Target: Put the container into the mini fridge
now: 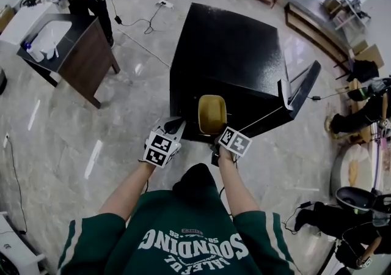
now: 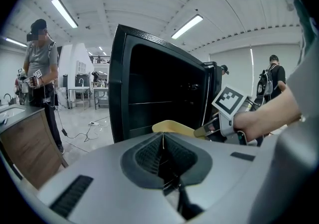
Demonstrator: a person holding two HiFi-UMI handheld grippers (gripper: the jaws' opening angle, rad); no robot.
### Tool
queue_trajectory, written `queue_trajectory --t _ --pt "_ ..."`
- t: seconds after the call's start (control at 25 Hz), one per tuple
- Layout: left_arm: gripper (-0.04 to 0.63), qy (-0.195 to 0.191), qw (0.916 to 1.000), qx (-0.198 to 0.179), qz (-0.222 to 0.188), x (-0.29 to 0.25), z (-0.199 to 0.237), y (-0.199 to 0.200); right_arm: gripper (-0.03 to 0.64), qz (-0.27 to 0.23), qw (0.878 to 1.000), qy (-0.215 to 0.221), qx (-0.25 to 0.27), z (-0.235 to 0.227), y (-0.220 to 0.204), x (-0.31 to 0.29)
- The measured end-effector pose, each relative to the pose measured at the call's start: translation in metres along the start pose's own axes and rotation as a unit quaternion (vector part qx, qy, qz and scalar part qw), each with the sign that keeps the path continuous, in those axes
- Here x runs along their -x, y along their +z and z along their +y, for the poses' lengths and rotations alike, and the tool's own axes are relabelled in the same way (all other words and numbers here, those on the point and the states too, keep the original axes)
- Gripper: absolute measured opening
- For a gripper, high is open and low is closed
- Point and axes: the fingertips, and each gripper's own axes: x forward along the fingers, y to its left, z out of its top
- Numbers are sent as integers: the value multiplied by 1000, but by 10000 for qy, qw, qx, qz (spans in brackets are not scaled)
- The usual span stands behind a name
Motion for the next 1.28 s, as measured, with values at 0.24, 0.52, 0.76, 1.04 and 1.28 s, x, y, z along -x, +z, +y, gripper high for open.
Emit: queue_trajectory --t 0.24,0.52,0.76,1.04,1.28 --pt "15 59 10000 67 7 -13 11 -10 48 130 9998 -44 -126 -7 -1 -28" --pt "15 141 9998 146 54 -26 19 -22 48 292 9995 -97 -80 -15 -3 -58" --pt "15 226 9995 212 81 -31 26 -31 48 406 9987 -115 -271 -20 -5 -78" --pt "15 344 9988 326 132 -29 31 -39 48 465 9975 -142 -511 -22 1 -101" --pt "15 453 9980 392 200 -22 37 -49 48 458 9960 -199 -741 -20 7 -114"
